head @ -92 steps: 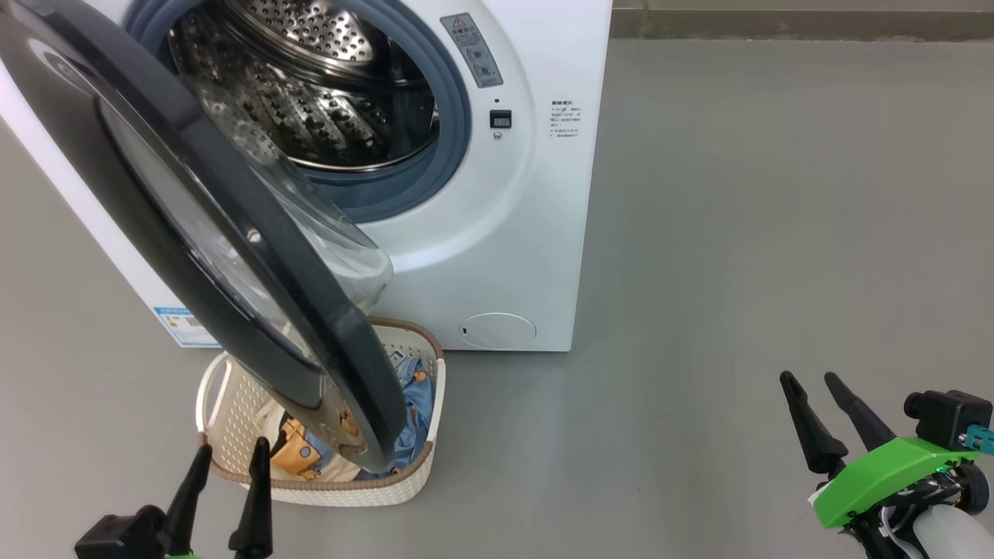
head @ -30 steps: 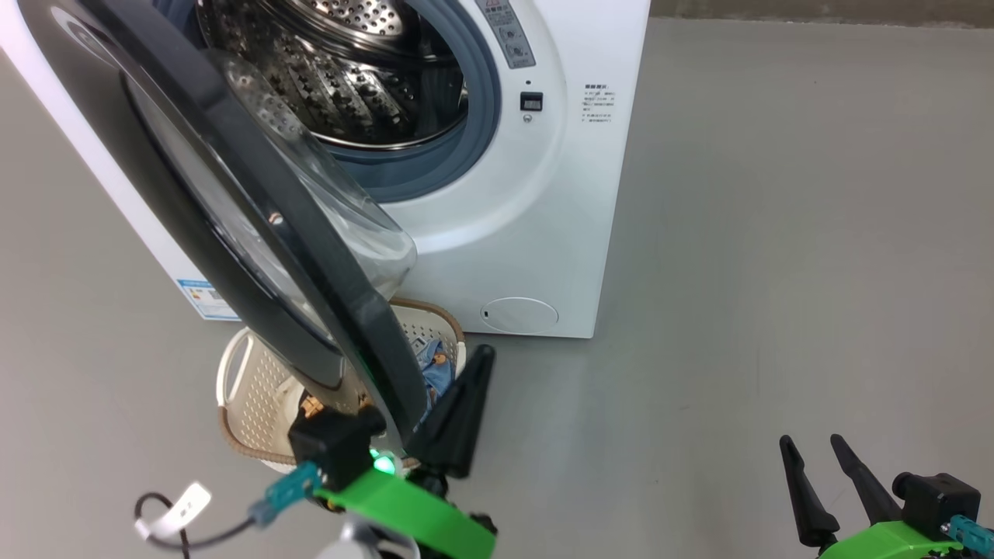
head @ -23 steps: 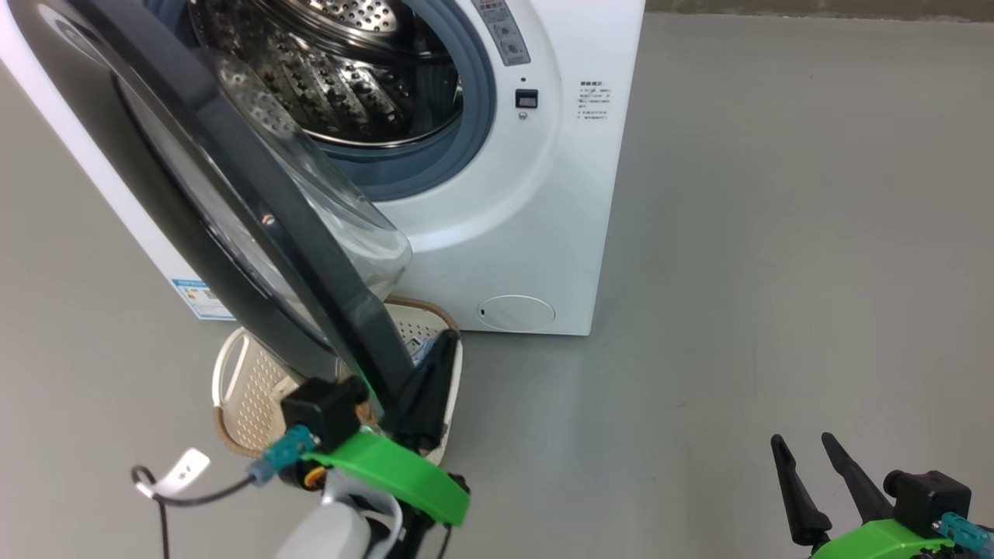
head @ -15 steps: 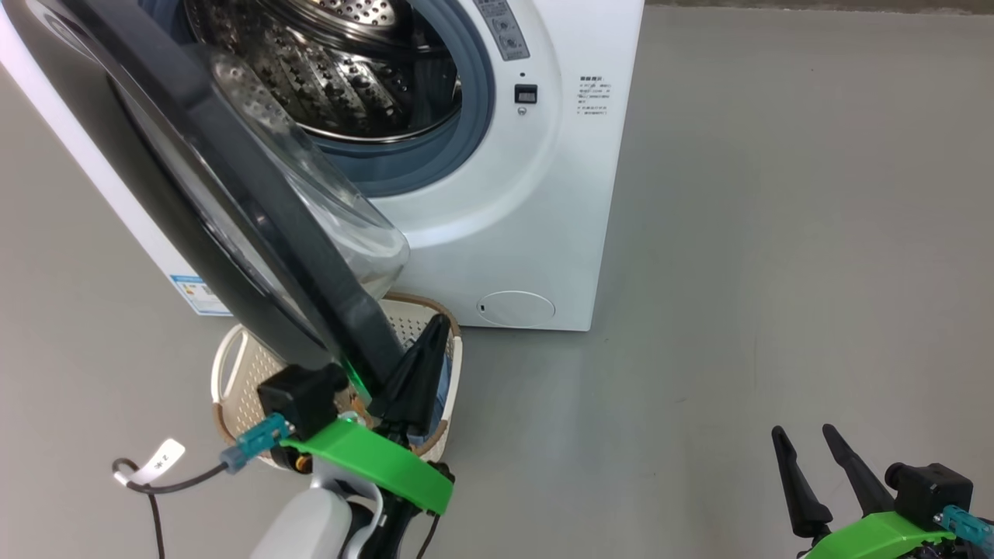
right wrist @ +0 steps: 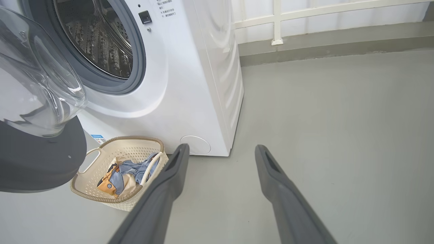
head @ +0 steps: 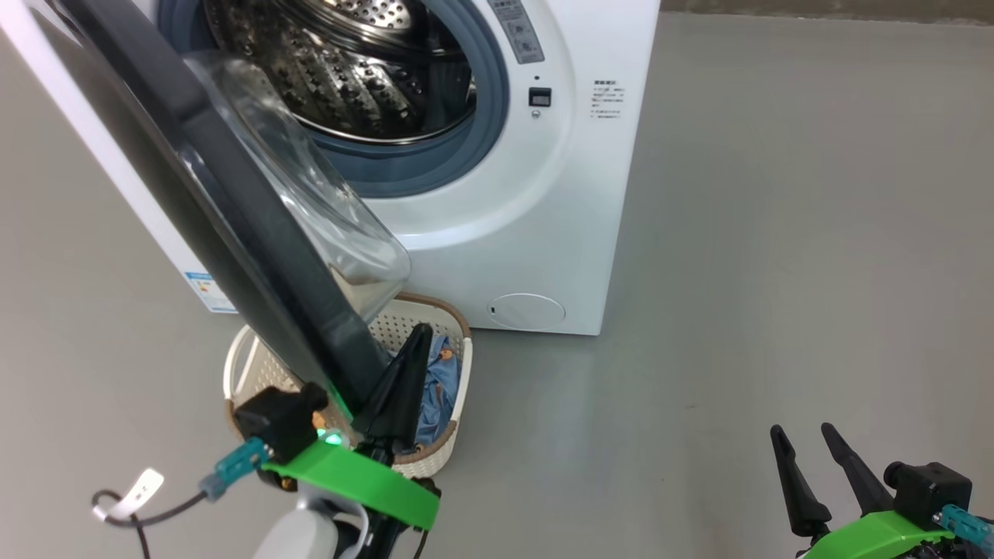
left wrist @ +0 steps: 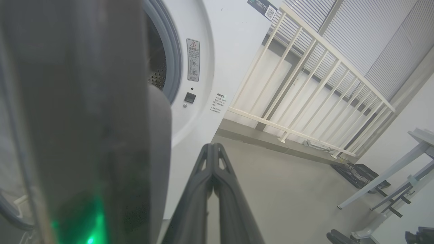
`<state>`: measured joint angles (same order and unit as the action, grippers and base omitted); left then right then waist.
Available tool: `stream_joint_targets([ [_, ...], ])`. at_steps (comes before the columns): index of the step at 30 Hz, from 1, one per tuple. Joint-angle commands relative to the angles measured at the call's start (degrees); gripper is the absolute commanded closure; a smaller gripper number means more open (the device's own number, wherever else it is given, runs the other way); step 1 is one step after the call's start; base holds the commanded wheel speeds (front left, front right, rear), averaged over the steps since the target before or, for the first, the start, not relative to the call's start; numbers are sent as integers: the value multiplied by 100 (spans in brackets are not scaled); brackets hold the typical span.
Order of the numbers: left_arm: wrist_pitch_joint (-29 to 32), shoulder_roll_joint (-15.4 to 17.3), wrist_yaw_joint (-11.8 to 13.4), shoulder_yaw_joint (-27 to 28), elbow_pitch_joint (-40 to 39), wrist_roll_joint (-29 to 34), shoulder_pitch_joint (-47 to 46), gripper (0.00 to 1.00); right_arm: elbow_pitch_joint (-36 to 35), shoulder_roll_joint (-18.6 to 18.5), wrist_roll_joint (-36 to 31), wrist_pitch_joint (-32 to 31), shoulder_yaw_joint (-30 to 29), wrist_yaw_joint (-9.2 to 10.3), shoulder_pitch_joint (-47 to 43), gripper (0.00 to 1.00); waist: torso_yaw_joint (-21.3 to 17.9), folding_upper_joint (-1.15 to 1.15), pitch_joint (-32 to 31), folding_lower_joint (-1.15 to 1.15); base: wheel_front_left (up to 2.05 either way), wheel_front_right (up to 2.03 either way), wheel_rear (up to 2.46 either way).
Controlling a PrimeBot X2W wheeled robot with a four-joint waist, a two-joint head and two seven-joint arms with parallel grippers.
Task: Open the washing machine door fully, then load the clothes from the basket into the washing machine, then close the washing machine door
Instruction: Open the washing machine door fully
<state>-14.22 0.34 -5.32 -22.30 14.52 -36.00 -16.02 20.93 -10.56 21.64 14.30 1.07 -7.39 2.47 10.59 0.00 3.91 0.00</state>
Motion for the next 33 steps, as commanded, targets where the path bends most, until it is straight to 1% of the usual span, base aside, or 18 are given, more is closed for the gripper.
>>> stream_joint_targets([
  [1, -77, 254, 88, 427, -120, 61, 0, 100, -156, -74, -35, 70, 144, -10, 139, 0, 43, 0, 6, 0, 0, 0, 0],
  [10, -77, 254, 234, 623, -476, 551, 480, 100, -180, -64, -75, 70, 155, -10, 96, 0, 294, 0, -21, 0, 0, 0, 0],
  [19, -77, 255, 308, 1106, -831, 801, 972, 100, -200, -72, -77, 70, 162, -10, 123, 0, 596, 0, 53, 0, 0, 0, 0],
  [25, -77, 260, 384, 1533, -1020, 874, 1189, 100, -199, -73, -97, 70, 177, -10, 145, 0, 795, 0, 129, 0, 0, 0, 0],
  [33, -77, 374, 521, 2179, -1091, 1018, 1301, 100, -198, -89, -118, 70, 184, -10, 205, 0, 929, 0, 199, 0, 0, 0, 0],
])
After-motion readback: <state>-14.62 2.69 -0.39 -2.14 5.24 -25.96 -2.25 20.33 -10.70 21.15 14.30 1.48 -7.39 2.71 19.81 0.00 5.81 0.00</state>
